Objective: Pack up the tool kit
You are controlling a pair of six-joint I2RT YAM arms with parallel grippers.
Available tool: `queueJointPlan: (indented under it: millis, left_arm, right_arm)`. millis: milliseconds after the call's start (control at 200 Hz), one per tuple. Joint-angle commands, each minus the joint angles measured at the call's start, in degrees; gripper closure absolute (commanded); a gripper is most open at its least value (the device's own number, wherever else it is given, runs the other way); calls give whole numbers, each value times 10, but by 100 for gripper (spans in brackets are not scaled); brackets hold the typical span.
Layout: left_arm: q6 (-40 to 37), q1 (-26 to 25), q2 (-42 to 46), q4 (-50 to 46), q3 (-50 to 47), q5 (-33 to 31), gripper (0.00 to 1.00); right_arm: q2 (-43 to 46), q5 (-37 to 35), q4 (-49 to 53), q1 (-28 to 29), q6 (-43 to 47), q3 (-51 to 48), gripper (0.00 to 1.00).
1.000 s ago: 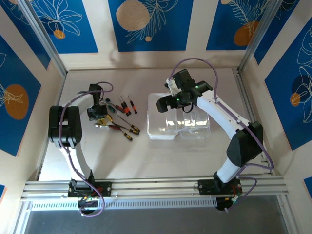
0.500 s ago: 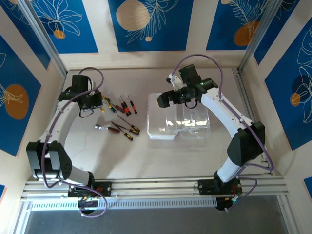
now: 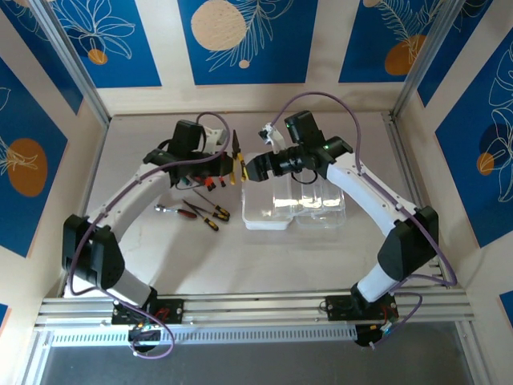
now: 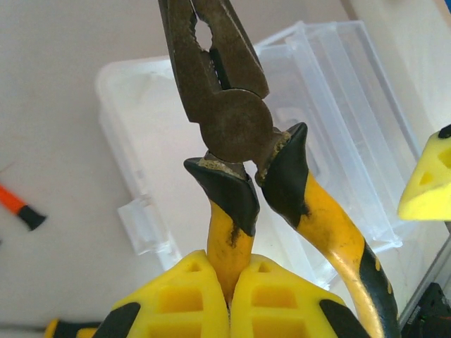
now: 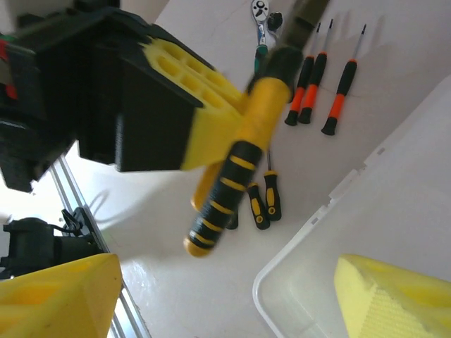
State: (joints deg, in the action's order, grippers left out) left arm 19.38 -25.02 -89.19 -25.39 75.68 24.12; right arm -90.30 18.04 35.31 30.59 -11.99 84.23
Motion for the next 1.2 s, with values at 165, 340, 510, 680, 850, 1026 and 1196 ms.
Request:
queueJointPlan:
  millis: [165, 340, 510, 680, 850, 1026, 1196]
  left_arm:
    - [13, -32, -15, 48, 22, 23, 100]
    - [23, -36, -12, 63, 16, 37, 100]
    - [29, -41, -15, 72, 11, 48, 100]
    - [30, -44, -20, 82, 7, 72, 100]
    - [28, -48, -24, 83, 7, 79, 100]
    - [27, -49, -27, 84, 11, 83, 100]
    - [7, -47, -25, 62, 17, 76, 85]
  right_arm:
    - [17, -5, -23, 0, -29, -28, 31]
    - [6, -20, -27, -3, -33, -33, 47]
    - [0, -14, -43, -13, -43, -41, 57]
    - [-4, -9, -49, -18, -43, -45, 63]
    - [-12, 2, -58, -21, -50, -51, 63]
    - [-14, 1, -56, -23, -50, -48, 75]
    - [-3, -5, -44, -29, -47, -51, 100]
